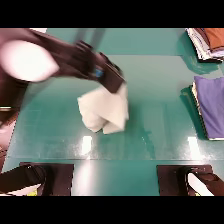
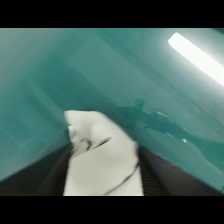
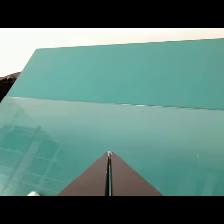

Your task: Fold the shirts.

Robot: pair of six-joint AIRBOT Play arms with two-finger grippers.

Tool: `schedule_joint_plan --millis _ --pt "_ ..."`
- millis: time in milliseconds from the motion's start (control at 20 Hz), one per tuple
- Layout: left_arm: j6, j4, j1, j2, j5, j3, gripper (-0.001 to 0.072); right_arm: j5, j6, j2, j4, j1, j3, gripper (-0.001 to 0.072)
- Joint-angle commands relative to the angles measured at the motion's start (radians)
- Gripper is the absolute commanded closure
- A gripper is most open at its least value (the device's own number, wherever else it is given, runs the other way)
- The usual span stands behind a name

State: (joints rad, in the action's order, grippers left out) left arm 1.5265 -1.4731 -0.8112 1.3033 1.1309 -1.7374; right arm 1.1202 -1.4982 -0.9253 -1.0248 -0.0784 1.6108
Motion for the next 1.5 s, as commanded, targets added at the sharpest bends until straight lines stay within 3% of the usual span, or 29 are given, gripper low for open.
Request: schedule_joint_plan --millis 0,250,500,700,900,1150,1200,1300,1350,1450 --pt "-0.035 -0.04 -0.006 0.077 -0.048 -0.004 0.0192 0.006 0.0 0.0 -0.023 -0.001 0.003 0.0695" --pt "0.01 -0.032 0.336 0.076 0.109 0.056 0.0193 0.016 0.0 0.0 -0.048 -0.001 0.003 0.0695" --pt "-0.006 0.205 0.604 0.077 -0.002 0.41 0.0193 0.016 0.0 -0.002 -0.048 -0.001 0.003 0.0695" --pt "-0.058 0.31 0.643 0.107 -0.214 0.631 0.0193 0.016 0.0 -0.002 -0.048 -0.001 0.003 0.0695" --pt "-0.222 0.515 0.642 0.201 -0.234 0.636 0.0192 0.018 0.0 -0.003 -0.048 -0.001 0.003 0.0695" --pt "-0.235 0.539 0.64 0.25 -0.267 0.636 0.0193 0.064 -0.001 -0.036 -0.042 -0.002 0.001 0.0695" --pt "-0.234 0.539 0.64 0.251 -0.268 0.634 0.025 0.08 -0.001 -0.049 -0.042 -0.001 0.001 0.0695" --pt "-0.233 0.54 0.64 0.25 -0.282 0.631 0.0493 0.127 -0.001 -0.078 -0.042 -0.001 0.001 0.0695" --pt "-0.233 0.54 0.64 0.25 -0.286 0.631 0.0654 0.164 -0.001 -0.095 -0.044 -0.001 0.001 0.0695" --pt "-0.233 0.537 0.644 0.249 -0.271 0.611 0.068 0.262 -0.003 -0.131 -0.07 -0.001 0.0 0.0695"
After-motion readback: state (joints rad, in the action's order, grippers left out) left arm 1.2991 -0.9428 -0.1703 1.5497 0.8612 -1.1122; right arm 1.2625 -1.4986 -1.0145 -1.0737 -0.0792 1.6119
